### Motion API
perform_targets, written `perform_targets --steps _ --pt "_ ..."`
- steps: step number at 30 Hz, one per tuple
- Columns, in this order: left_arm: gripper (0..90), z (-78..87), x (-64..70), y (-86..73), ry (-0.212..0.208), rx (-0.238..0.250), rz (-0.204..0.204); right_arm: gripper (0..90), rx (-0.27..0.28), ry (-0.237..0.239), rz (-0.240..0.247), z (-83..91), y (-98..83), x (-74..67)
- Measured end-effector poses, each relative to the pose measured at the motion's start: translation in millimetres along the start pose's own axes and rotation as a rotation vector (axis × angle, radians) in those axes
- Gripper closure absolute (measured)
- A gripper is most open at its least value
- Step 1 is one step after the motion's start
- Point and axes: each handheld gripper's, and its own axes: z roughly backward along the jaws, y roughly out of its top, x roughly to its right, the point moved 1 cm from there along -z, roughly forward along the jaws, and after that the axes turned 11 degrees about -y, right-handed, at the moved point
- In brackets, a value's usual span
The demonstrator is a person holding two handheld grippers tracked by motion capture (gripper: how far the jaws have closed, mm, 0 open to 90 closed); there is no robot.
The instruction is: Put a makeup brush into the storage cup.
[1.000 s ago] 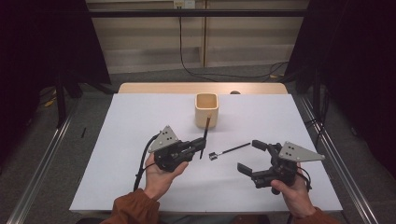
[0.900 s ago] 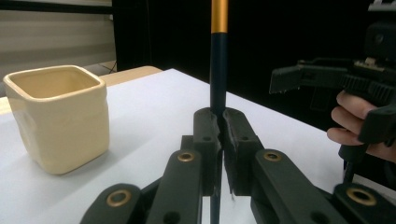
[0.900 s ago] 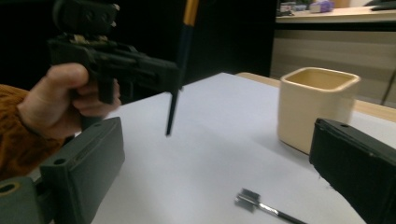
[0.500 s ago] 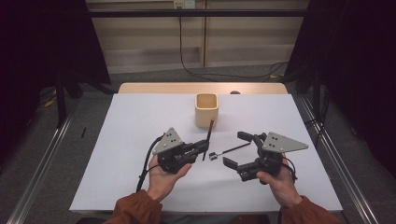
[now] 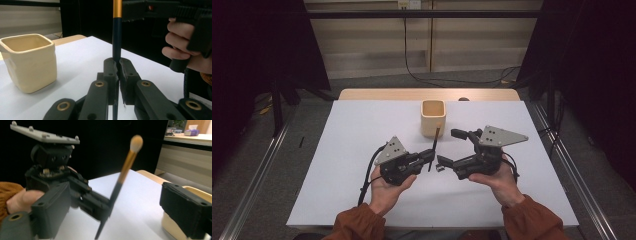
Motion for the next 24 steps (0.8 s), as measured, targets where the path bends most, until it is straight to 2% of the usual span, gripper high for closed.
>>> perform_targets --steps 3,4,7,11,14,24 --pt "84.7 -0.7 0.8 -0.5 -0.001 -0.004 0.000 20.2 0.012 0.016 -0.011 -6.6 2.1 -0.3" --pt "84.7 -0.9 0.8 -0.8 -0.006 -0.007 0.001 20.6 0.010 0.006 -0.012 -9.8 1.6 -0.4" --pt "84.7 -1.3 1.1 -1.6 -0.007 -0.007 -0.001 28.0 0.005 0.021 -0.030 -14.9 -1.2 1.7" --pt "84.7 -2.6 1.0 -2.3 -0.003 -0.007 0.002 41.1 0.012 0.032 -0.056 -16.4 -4.6 5.9" --pt "84.7 -4.4 1.5 -2.7 -0.004 -0.012 0.003 47.5 0.018 0.018 -0.057 -15.7 -6.3 7.0" --pt "84.7 -7.7 2.1 -4.9 -0.010 -0.025 -0.002 64.9 -0.008 0.048 -0.092 -20.0 -9.9 9.3"
